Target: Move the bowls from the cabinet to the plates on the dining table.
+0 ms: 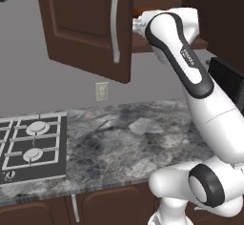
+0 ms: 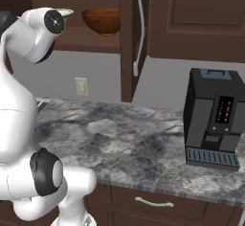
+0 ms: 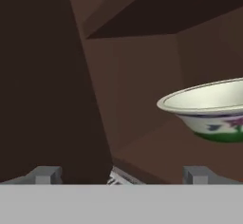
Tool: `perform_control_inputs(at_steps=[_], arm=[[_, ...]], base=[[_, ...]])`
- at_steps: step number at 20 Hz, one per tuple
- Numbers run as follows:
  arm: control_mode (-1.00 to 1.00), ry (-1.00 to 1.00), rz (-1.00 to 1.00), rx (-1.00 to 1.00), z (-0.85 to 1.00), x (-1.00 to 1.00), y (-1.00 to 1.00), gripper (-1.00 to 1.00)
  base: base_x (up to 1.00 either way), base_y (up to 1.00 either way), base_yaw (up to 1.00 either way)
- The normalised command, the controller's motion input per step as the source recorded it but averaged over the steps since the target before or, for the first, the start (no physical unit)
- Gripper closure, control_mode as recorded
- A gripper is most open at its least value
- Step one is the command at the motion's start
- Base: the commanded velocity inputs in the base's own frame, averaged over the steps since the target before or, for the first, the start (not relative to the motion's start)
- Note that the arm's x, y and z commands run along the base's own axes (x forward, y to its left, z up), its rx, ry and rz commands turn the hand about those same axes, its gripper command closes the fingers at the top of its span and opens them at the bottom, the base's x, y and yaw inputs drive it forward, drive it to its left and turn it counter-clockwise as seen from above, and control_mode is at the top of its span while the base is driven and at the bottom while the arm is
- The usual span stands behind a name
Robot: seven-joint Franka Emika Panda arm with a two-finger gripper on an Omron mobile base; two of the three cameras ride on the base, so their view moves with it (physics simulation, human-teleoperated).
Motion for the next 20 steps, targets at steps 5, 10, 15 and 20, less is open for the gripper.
perform_control_inputs(at_steps=[5, 10, 15, 20], arm=[[-1.00, -0.09, 0.00, 0.02, -0.07, -0.33, 0.60, -1.00], [-1.00, -0.09, 0.00, 0.01, -0.07, -0.32, 0.60, -1.00], [-1.00, -0.08, 0.00, 0.06, -0.02, -0.24, 0.59, -1.00], [-1.00, -0.09, 0.00, 0.04, -0.01, -0.16, 0.61, -1.00]], base=[[0.00, 0.00, 0.00], [0.00, 0.00, 0.00], [0.00, 0.00, 0.00], [0.00, 0.00, 0.00]])
